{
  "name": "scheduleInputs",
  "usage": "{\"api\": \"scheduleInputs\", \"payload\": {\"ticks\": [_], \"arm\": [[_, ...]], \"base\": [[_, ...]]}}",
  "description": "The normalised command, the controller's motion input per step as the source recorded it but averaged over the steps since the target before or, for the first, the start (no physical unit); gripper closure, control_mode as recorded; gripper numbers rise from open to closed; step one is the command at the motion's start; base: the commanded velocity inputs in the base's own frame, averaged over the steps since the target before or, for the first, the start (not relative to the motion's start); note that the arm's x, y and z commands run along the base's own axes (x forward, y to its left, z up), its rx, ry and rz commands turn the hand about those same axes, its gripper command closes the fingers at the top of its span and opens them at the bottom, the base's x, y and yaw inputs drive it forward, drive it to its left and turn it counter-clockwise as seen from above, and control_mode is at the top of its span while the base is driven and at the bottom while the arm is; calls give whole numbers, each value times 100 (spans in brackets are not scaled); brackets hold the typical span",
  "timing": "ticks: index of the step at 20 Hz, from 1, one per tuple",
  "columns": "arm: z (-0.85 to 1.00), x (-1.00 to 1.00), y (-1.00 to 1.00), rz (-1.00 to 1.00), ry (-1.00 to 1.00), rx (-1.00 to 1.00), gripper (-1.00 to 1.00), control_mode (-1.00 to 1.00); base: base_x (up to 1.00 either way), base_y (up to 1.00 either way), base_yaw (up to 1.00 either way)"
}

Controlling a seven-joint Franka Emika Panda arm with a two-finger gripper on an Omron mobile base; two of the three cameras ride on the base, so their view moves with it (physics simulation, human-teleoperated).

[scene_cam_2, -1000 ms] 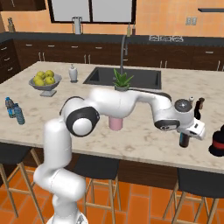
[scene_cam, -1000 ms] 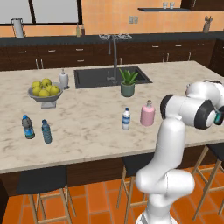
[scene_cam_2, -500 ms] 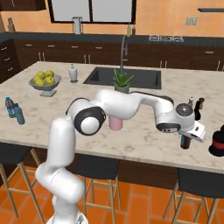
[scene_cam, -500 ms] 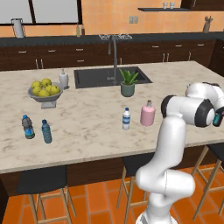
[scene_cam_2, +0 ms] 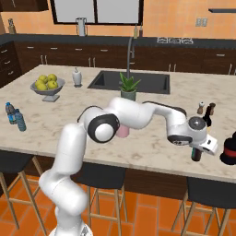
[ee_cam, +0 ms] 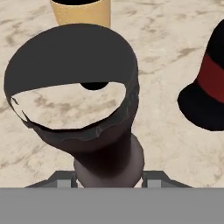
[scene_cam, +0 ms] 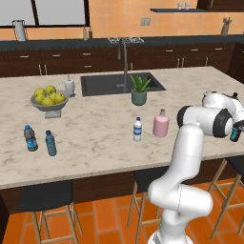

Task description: Move the plastic bottles in the middle to the plastics group, and the glass bottles in the middle to the glass group.

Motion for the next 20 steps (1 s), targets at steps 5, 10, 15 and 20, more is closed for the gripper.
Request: {"api": "scheduleInputs", "payload": {"ticks": [5,10,15,20], "arm": [[-18,4,-1,0,0,0,100,-100],[17,21,-12,0,0,0,100,-100],[-3,20,-1,0,0,0,100,-100],[0,3,-11,0,-4,0,100,-100]], "base": [[0,0,0],[0,0,0],[0,0,0],[0,0,0]]}}
